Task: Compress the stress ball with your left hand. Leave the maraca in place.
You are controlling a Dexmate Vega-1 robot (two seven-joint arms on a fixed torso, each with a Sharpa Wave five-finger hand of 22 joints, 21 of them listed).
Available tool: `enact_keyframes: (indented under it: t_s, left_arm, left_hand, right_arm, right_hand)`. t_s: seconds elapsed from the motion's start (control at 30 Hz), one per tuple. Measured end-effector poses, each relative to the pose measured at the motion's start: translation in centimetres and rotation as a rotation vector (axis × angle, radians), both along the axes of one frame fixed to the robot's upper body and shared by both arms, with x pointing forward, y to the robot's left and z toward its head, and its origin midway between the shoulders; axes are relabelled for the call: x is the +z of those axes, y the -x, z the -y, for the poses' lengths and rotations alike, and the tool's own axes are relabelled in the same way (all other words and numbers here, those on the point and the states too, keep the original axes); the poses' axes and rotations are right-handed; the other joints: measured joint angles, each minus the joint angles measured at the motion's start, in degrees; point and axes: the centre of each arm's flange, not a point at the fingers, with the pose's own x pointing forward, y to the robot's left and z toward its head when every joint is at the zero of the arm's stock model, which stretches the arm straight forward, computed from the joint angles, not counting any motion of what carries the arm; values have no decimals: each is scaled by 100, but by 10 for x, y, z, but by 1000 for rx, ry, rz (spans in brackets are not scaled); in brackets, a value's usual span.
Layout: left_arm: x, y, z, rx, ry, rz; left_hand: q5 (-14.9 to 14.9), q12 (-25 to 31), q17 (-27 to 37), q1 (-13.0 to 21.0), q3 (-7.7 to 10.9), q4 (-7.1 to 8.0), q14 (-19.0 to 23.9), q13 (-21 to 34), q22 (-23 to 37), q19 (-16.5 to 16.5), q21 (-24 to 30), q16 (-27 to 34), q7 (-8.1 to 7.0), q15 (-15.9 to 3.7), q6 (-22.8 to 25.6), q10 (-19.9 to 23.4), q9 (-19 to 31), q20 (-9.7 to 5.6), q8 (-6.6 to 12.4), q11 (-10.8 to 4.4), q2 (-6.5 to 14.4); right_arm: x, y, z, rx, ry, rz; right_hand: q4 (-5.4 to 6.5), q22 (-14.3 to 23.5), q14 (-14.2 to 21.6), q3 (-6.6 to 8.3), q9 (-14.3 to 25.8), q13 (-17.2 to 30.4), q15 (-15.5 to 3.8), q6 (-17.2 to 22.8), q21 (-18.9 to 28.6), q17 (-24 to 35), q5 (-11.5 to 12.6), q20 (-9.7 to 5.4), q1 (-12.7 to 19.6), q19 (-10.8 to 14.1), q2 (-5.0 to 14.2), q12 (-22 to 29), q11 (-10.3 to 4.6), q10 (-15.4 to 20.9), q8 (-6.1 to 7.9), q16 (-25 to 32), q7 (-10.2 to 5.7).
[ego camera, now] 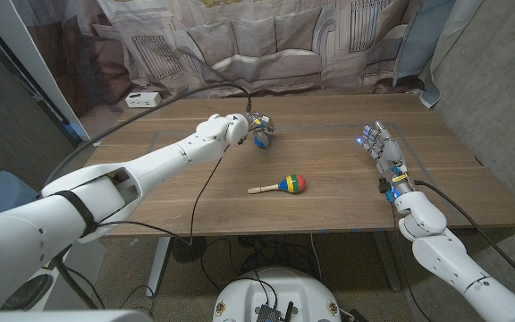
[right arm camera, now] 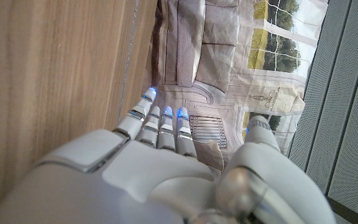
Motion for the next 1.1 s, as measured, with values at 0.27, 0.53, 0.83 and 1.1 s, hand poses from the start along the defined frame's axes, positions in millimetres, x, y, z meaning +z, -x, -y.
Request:
enact_keyframes:
  t_s: [0.27,0.53,0.83,1.1]
  left_arm:
    - [-4,-3,1,22,-18,13]
    - [-5,-4,2,33,-21,24]
    - [-10,-4,4,29,-12,21]
    - [-14,-4,8,17,-2,8]
  left_hand:
    - [0,21,27,33,0,0,79,31,0,41,0,45,-24,-79,24,31,0,7,0,-32,-30]
    - [0,43,53,242,18,18,156,58,0,85,21,90,-45,-112,46,62,0,-3,0,-62,47]
    - [0,66,75,377,17,18,186,84,-1,152,23,90,-22,-143,87,116,0,-8,44,-71,121]
    - [0,66,79,553,18,19,206,131,-1,204,23,101,18,-122,190,169,27,1,44,-42,163]
  right_arm:
    - [0,-2,0,6,-7,-2]
    - [1,-4,0,13,-9,-1]
    - [2,-5,-1,17,-6,0]
    - [2,-5,-1,18,-6,1]
  right_hand:
    - [0,0,0,0,0,0,0,0,0,0,0,0,0,0,0,0,0,0,0,0,0]
    - [0,0,0,0,0,0,0,0,0,0,0,0,0,0,0,0,21,21,0,0,0]
    - [0,0,0,0,0,0,0,0,0,0,0,0,0,0,0,0,21,21,0,0,0]
    - [0,0,0,0,0,0,0,0,0,14,0,0,0,0,0,0,21,21,0,0,0]
